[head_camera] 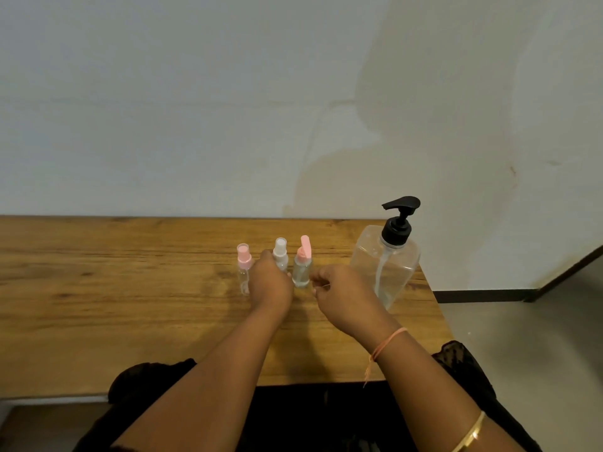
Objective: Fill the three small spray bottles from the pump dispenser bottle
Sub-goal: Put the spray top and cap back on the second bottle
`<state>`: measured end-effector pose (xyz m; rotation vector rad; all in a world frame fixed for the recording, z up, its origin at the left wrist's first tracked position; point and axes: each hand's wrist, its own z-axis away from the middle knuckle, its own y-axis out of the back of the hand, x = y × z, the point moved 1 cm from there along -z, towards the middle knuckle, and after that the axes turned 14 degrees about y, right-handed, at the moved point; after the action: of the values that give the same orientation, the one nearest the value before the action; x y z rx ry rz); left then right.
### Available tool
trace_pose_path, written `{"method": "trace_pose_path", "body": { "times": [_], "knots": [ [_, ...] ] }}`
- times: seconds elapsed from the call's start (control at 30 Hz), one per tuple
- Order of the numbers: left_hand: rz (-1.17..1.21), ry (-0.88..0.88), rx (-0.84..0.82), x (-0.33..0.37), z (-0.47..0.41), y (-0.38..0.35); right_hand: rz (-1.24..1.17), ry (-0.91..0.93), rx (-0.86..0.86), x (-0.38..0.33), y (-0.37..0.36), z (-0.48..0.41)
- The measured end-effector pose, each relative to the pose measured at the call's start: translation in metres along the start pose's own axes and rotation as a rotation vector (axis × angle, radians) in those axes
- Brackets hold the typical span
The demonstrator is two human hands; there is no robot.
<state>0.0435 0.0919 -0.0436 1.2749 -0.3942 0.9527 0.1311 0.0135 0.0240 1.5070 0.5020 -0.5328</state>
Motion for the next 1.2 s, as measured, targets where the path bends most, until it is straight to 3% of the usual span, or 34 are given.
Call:
{"method": "trace_pose_path", "body": {
  "times": [0.83,0.97,1.2],
  "knots": [
    [-0.19,-0.003,-0.069,-0.007,0.034,0.015,-0.105,-0.007,0.039,0.002,-0.004,0.003],
    [-0.374,-0.093,-0.144,-0.009,0.042,0.046,-0.097,-0.009,0.017,0.002,-0.007,0.003],
    [-0.448,0.068,-0.376,-0.034,0.02,0.11,-0.053,0.005,-0.039,0.003,-0.013,0.005]
  ]
}}
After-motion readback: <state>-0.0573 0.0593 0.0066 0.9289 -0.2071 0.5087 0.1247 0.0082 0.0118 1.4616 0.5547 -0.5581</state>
